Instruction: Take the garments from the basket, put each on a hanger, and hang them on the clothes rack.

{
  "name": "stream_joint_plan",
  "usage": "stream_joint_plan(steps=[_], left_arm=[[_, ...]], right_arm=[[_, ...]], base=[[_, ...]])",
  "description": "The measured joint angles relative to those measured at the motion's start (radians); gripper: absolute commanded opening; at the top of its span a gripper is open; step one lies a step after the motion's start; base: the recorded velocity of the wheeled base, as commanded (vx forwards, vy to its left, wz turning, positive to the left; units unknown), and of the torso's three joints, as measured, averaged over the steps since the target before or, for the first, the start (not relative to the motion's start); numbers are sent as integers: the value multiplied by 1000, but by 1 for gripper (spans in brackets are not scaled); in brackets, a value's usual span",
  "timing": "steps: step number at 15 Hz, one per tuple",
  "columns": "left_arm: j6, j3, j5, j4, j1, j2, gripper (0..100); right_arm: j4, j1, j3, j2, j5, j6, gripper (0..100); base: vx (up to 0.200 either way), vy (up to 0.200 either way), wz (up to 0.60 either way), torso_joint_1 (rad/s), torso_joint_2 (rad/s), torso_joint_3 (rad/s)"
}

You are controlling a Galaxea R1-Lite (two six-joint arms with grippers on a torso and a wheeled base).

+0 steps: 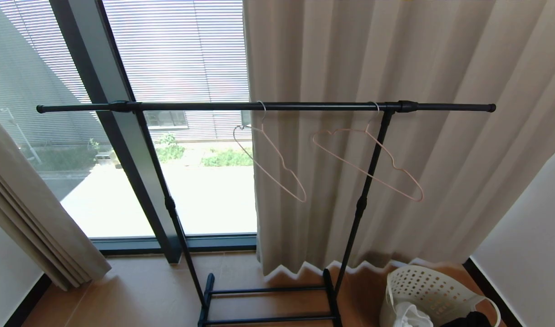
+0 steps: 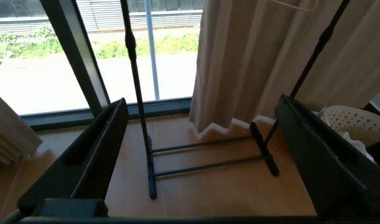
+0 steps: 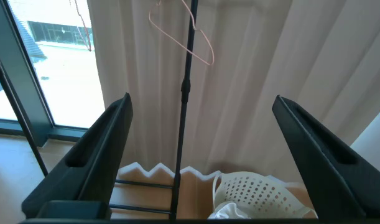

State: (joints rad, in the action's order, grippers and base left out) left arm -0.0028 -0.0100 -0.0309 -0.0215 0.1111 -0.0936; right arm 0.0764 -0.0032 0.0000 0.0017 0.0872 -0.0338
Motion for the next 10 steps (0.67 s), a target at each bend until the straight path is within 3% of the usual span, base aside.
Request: stream_joint_plan(steps=[10], left_arm=[[0, 0, 0, 0, 0, 0, 100]], right_arm=[[0, 0, 0, 0, -11, 3, 100]], base=[[0, 0, 0, 0, 0, 0]])
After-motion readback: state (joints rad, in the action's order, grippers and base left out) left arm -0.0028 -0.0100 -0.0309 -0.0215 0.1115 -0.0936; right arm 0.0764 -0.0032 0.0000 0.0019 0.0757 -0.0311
